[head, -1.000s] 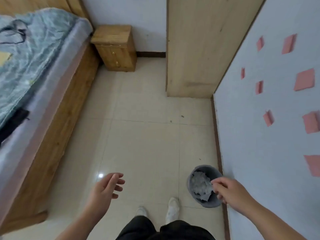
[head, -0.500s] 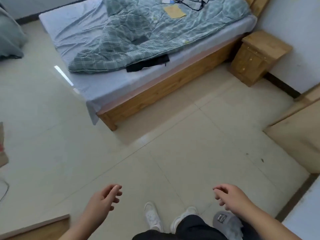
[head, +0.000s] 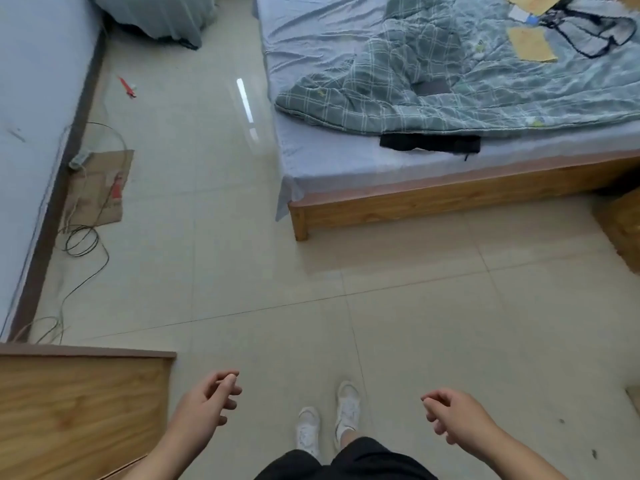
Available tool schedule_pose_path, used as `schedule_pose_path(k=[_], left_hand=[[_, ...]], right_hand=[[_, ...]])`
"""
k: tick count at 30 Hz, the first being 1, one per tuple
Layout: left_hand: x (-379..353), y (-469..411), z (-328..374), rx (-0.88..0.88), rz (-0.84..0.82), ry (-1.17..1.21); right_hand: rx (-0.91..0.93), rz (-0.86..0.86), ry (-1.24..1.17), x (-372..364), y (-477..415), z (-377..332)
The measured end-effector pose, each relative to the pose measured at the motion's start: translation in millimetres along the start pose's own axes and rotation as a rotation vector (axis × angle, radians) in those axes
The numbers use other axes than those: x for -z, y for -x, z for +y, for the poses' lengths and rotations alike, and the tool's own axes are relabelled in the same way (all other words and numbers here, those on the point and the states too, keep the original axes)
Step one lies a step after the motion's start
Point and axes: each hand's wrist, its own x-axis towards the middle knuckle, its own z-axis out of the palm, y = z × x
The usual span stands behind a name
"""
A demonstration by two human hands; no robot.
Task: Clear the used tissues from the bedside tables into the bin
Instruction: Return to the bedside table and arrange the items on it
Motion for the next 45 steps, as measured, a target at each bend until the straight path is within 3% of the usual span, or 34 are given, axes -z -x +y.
schedule_pose_path(k=[9, 17, 26, 33, 38, 45], left_hand=[[64.9, -17.6, 5.6, 0.086, 0.207, 0.147], [135.2, -123.9, 1.5, 0.195, 0.247, 0.255], [254.0, -303.8, 148.9, 0.033, 0.176, 0.205], [304.2, -438.6, 272.3, -0.052, 0.119, 0.149], [335.8, -513.6, 332.7, -0.007, 0.156, 0.136], [392.6, -592.2, 380.6, 0.14, 0.24, 0.212]], right_hand=[[0.262, -0.118, 0.263, -9.1, -66.3, -208.9], [0.471, -0.084, 0.328, -55.1, -112.7, -424.0], [0.283, -0.088, 0.358, -87.5, -153.6, -527.7], [0.126, -0.057, 0.285, -77.0, -230.3, -608.2], [0.173, -0.111, 0.277, -70.2, -301.4, -734.5], [0.383, -0.105, 0.281, -55.8, -345.4, -971.3]])
